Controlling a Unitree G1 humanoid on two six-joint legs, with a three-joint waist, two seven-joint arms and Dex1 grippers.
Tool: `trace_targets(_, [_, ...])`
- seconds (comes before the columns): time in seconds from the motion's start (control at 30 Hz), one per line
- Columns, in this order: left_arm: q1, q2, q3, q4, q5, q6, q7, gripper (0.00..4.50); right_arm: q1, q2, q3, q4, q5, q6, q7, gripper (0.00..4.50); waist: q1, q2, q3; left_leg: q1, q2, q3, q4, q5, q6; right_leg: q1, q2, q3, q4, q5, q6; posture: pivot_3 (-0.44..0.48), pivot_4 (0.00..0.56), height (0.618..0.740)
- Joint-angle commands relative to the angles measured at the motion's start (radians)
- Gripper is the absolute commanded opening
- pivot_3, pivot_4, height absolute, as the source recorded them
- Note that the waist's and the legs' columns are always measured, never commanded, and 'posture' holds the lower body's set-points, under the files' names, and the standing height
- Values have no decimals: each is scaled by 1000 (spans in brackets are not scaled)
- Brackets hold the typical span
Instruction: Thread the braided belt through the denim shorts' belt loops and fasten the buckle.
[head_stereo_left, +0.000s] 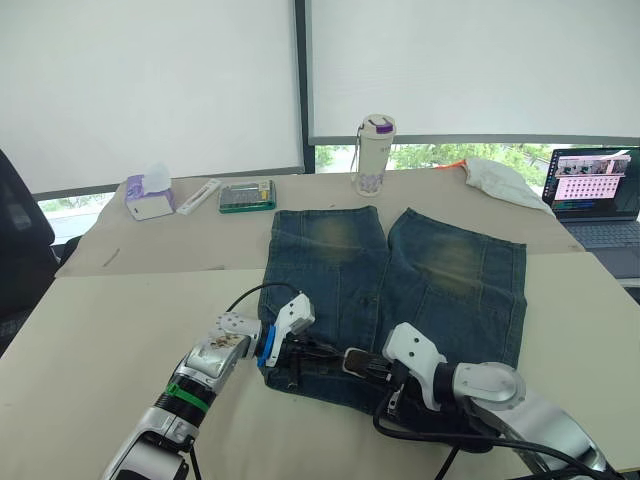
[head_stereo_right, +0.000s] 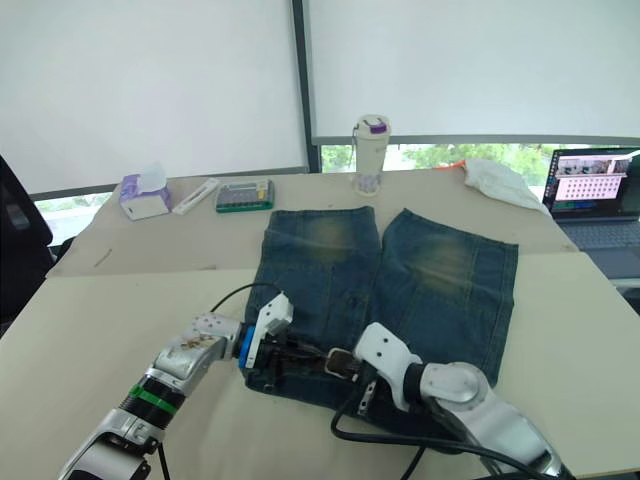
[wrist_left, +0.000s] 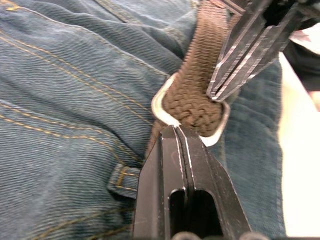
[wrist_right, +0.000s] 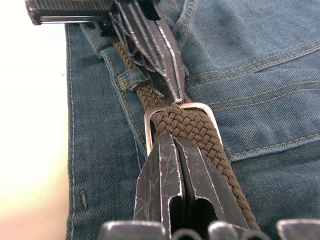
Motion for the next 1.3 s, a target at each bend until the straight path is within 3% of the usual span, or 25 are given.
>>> trace_targets(0.03, [-3,4,-14,-28,-10,16,-26,0,12,7,22,38,-19,20,-3,51,-2,0,0,0,0,0,0,0,0,0,0,0,0,0,0,0,150,740])
trace_targets(0.33, [-15,-41,-28,16,30,-12,30,0,8,20,19,38,-23,29,-5,51,-3,0,-1,0,0,0,0,0,0,0,0,0,0,0,0,0,150,740])
trace_targets(0.53, [-67,-160,128,72,-72,208,214,0,15,22,15,24,-20,43,-4,51,14,-2,0,0,-2,-1,3,-1,1,1,-1,-1,0,0,0,0,150,740])
trace_targets(0.73, [-90,-159,189,68,-117,320,256,0,21,28,11,22,-13,48,0,51,1,-2,0,0,0,-1,2,0,0,-1,0,0,2,0,0,0,150,740])
trace_targets(1.0, [-18,-52,81,-108,-158,362,90,0,19,23,14,22,-20,45,5,51,-4,-1,-1,-1,0,-1,2,0,-1,-1,0,0,1,0,0,0,150,740])
trace_targets(1.3, [-29,-77,-34,11,-4,223,193,0,57,0,-12,-25,-19,66,-4,51,14,-1,-1,0,-1,-1,2,0,0,1,-1,0,0,0,0,0,150,740])
